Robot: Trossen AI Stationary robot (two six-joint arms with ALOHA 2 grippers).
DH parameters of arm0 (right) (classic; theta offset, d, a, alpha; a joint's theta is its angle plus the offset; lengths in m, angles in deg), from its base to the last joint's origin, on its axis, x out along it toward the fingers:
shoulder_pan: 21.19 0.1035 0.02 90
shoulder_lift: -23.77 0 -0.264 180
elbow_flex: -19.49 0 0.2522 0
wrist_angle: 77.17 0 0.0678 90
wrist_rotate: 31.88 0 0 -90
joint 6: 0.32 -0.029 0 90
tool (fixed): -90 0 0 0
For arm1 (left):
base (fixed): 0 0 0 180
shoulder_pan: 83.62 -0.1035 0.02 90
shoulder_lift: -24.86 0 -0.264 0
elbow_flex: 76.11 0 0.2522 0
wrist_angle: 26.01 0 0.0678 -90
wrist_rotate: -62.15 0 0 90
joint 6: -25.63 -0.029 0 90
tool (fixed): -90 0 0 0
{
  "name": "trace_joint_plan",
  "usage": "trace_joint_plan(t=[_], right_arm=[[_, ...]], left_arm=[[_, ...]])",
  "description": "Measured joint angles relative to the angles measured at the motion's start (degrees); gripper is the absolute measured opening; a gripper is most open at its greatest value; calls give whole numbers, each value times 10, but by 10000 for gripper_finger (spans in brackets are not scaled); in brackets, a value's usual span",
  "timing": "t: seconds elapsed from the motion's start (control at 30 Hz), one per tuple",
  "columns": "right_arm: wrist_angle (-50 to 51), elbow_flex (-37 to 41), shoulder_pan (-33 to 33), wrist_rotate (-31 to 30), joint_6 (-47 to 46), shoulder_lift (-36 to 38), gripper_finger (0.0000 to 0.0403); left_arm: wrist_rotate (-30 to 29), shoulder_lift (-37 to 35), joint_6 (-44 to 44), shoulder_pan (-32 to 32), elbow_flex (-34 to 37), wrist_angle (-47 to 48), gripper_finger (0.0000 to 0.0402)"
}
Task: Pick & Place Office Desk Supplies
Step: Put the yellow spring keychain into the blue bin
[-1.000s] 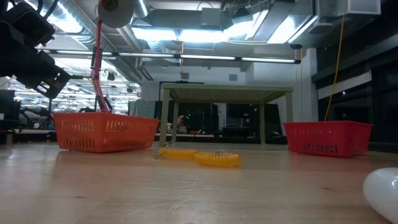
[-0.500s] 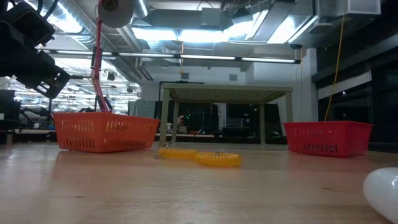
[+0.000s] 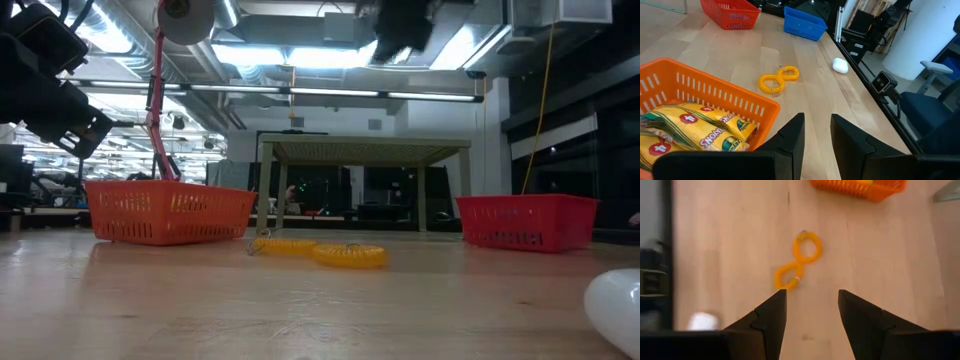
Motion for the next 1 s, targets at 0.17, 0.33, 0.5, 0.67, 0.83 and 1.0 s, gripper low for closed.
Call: trace_joint_plan(t=[0.17,0.33,0.5,0.67,0.83,1.0], right_arm=[[2,-61,-21,17,63,-107,180],[-12,-133,-31,22,83,-190,180],[-13,-205,-38,33,94,-255,180],[1,-231,-47,33,92,-300,180],[23,-197,-55,48,93,-318,180],[11,-166,-54,63,92,-317,180]], left_arm=[[0,0,0,0,0,0,90],[0,0,0,0,0,0,90],[0,0,0,0,0,0,90],[0,0,0,0,0,0,90],[0,0,0,0,0,0,90],[0,0,0,0,0,0,90]])
